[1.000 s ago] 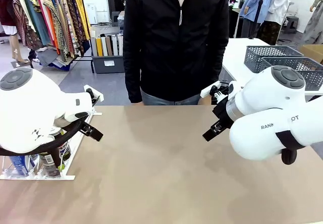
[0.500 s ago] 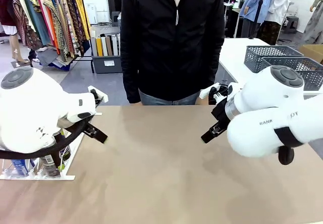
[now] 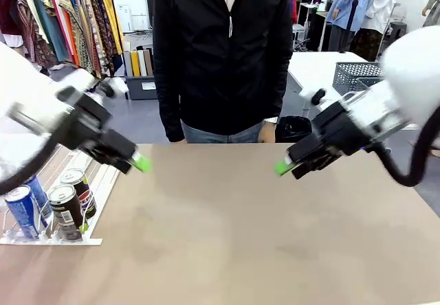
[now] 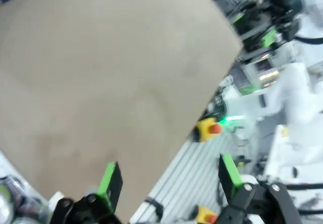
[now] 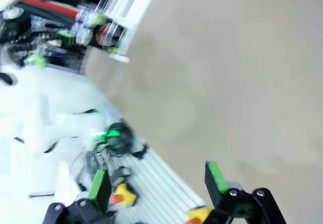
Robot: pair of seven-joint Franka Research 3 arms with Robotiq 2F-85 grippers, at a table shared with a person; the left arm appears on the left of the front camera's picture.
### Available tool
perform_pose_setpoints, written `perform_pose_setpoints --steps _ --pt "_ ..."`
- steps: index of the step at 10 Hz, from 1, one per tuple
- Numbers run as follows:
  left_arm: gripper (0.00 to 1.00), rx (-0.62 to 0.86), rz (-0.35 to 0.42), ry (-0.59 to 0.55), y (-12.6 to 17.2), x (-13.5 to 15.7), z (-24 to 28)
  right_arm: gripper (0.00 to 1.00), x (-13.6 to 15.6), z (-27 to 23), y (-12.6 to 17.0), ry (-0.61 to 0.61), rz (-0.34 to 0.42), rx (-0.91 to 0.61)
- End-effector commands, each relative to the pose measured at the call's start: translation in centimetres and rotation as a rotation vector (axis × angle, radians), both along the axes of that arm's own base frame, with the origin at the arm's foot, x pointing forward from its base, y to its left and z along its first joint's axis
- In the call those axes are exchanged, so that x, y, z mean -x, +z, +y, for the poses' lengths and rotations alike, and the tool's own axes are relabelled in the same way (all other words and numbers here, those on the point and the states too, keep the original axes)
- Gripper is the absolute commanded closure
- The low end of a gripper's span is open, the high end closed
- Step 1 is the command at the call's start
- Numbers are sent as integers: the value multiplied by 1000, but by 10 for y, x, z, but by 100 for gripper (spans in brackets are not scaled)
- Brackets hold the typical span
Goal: Retrieve and store the cans from the dispenser.
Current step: Pick up one can from the Automatic Can Dispenser and place it in the middle of the table.
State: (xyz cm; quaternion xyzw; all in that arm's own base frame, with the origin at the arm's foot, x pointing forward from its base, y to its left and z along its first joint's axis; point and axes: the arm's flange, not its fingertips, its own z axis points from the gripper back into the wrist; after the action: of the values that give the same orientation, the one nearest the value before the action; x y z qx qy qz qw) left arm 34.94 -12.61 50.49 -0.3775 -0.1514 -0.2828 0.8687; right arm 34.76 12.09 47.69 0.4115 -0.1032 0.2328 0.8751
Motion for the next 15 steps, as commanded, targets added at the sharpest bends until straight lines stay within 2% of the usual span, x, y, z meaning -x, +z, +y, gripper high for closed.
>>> perform_pose_setpoints --steps 1,2,3,5,6,8,9,10,15 --pt "0 259 3 39 27 15 87 0 18 -73 16 -5 -1 -226" --pt "0 398 -15 121 30 27 150 0 33 -125 22 -91 -45 -357" --pt "0 485 -17 212 20 39 197 0 45 -171 18 -201 -75 -481" --pt "0 641 -4 412 -15 71 280 0 62 -235 -11 -385 -82 -642" --pt "0 732 -17 506 -39 90 316 0 62 -258 -30 -482 -69 -714" --pt "0 783 -44 648 -67 110 347 0 55 -272 -55 -583 -21 -751" --pt "0 747 -48 757 -71 109 348 0 43 -262 -61 -646 -5 -646" --pt "0 753 -8 634 -60 121 362 0 58 -309 -38 -585 -15 -725" --pt "0 753 -8 634 -60 121 362 0 58 -309 -38 -585 -15 -725"
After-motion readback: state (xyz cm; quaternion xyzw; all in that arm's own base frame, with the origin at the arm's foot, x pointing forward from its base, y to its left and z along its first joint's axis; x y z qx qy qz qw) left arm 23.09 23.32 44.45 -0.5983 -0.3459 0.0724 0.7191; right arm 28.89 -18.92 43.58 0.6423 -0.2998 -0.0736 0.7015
